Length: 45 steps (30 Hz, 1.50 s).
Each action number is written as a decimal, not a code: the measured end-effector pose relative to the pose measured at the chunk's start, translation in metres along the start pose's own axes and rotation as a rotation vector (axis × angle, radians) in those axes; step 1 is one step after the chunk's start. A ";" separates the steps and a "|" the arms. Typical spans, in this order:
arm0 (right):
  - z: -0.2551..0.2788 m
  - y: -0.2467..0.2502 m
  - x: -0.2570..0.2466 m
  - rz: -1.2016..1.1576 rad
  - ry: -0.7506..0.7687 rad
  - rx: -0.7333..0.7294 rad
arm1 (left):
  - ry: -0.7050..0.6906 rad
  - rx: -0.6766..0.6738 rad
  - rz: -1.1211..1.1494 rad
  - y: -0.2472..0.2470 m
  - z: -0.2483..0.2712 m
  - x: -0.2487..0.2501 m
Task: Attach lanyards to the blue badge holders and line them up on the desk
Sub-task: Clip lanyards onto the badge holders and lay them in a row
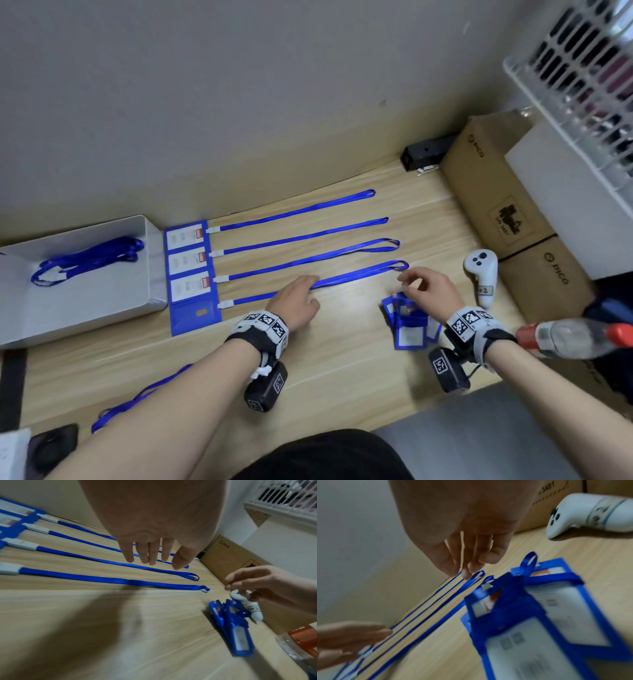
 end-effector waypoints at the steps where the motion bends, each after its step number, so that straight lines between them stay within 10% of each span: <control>1: 0.007 -0.001 0.006 0.085 0.018 -0.034 | -0.016 -0.003 0.008 -0.005 0.001 0.005; 6: 0.026 -0.016 0.020 0.545 0.085 -0.185 | -0.045 -0.055 0.061 -0.035 0.011 0.016; 14: 0.034 -0.028 -0.008 0.637 0.062 -0.020 | 0.006 -0.072 0.110 -0.051 0.040 -0.005; 27: 0.062 -0.076 -0.153 -0.228 0.064 -0.251 | 0.084 0.131 0.502 -0.006 0.104 -0.050; 36: 0.087 -0.113 -0.269 -0.226 0.170 -0.349 | 0.000 0.570 0.874 0.055 0.148 -0.079; 45: 0.094 -0.113 -0.326 -0.271 0.145 -0.443 | -0.055 0.705 1.036 0.095 0.163 -0.105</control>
Point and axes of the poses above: each hand's wrist, its own z-axis away from the middle knuckle, its own y-axis out of the back of the hand, x = y × z, the point moved 2 cm from there along -z, towards the middle knuckle, and after that the axes turned 14 degrees about z, right-handed, at the moved point
